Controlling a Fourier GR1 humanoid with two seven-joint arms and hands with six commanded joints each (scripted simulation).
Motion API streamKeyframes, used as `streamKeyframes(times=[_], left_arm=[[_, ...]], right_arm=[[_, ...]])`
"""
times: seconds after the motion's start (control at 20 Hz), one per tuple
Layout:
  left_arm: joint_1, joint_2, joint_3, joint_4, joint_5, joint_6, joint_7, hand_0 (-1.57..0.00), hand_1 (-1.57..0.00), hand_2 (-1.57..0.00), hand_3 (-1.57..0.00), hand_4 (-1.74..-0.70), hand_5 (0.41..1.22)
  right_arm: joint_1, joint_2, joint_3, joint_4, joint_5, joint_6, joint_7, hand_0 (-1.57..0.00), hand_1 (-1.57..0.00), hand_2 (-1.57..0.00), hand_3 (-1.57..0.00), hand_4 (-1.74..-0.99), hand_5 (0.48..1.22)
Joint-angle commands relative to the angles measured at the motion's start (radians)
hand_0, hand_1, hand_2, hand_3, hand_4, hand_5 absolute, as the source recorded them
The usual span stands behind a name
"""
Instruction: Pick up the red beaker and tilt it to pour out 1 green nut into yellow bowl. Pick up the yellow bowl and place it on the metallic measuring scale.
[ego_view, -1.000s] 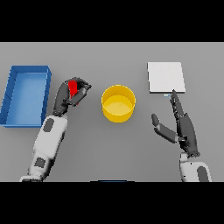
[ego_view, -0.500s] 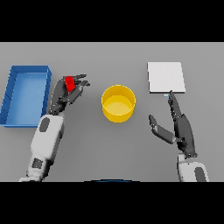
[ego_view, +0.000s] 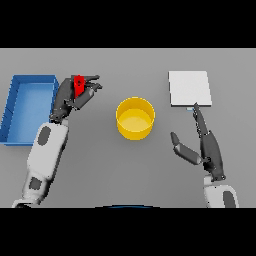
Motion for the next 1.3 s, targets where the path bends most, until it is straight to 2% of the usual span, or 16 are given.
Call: streamKeyframes(times=[0.0, 0.15, 0.3, 0.45, 0.75, 0.9, 0.95, 1.0, 1.05, 1.1, 1.25], left_arm=[[-0.01, 0.007, -0.006, 0.008, -0.01, 0.001, 0.006, -1.56, -1.56, -1.56, -1.55, -1.72, 1.138], [-0.05, 0.045, -0.05, 0.021, -0.072, 0.007, 0.016, -1.56, -1.56, -1.56, -1.56, -1.73, 1.134], [-0.07, 0.1, -0.143, 0.004, -0.165, -0.015, 0.07, -1.57, -1.57, -1.57, -1.56, -1.74, 1.12], [-0.133, 0.151, -0.234, 0.002, -0.256, -0.051, 0.128, -1.57, -1.57, -1.57, -1.57, -1.74, 1.127], [-0.241, 0.217, -0.444, 0.015, -0.47, -0.11, 0.209, -1.57, -1.57, -1.57, -1.57, -1.74, 1.174], [-0.308, 0.221, -0.542, 0.047, -0.563, -0.157, 0.246, -1.57, -1.57, -1.57, -1.57, -1.74, 1.197], [-0.335, 0.23, -0.57, 0.066, -0.59, -0.192, 0.255, -1.57, -1.57, -1.57, -1.57, -1.69, 1.202], [-0.351, 0.226, -0.6, 0.075, -0.622, -0.216, 0.262, -1.57, -1.57, -1.57, -1.49, -1.7, 1.205], [-0.374, 0.233, -0.629, 0.092, -0.652, -0.24, 0.242, -1.57, -1.57, -1.57, -1.44, -1.7, 1.209], [-0.397, 0.241, -0.651, 0.106, -0.677, -0.259, 0.221, -1.57, -1.57, -1.57, -1.38, -1.71, 1.211], [-0.458, 0.24, -0.719, 0.133, -0.749, -0.324, 0.202, -1.57, -1.57, -1.57, -1.33, -1.72, 1.216]], right_arm=[[-0.018, 0.009, 0.0, 0.008, 0.003, -0.008, 0.015, 0.0, 0.0, 0.0, 0.0, -1.219, 0.661], [-0.016, -0.004, -0.01, 0.014, 0.002, -0.008, 0.008, 0.0, 0.0, 0.0, 0.0, -1.21, 0.664], [-0.011, -0.009, -0.01, 0.007, -0.001, 0.0, 0.037, 0.0, 0.0, 0.0, 0.0, -1.194, 0.658], [-0.011, -0.003, 0.001, 0.003, 0.011, -0.002, 0.037, 0.0, 0.0, 0.0, 0.0, -1.183, 0.663], [0.0, -0.004, -0.001, -0.009, -0.012, 0.018, 0.045, 0.0, 0.0, 0.0, 0.0, -1.183, 0.671], [-0.01, 0.0, -0.003, -0.006, -0.013, 0.014, 0.054, 0.0, 0.0, 0.0, 0.0, -1.187, 0.676], [-0.01, 0.006, -0.002, -0.003, -0.013, 0.01, 0.055, 0.0, 0.0, 0.0, 0.0, -1.191, 0.675], [-0.003, 0.007, -0.005, -0.006, -0.021, 0.012, 0.05, 0.0, 0.0, 0.0, 0.0, -1.19, 0.675], [-0.014, 0.008, -0.011, -0.01, -0.032, 0.014, 0.068, 0.0, 0.0, 0.0, 0.0, -1.191, 0.675], [0.007, 0.007, -0.012, -0.016, -0.04, 0.02, 0.05, 0.0, 0.0, 0.0, 0.0, -1.195, 0.671], [0.002, 0.021, -0.013, -0.008, -0.058, 0.024, 0.073, 0.0, 0.0, 0.0, 0.0, -1.202, 0.651]])
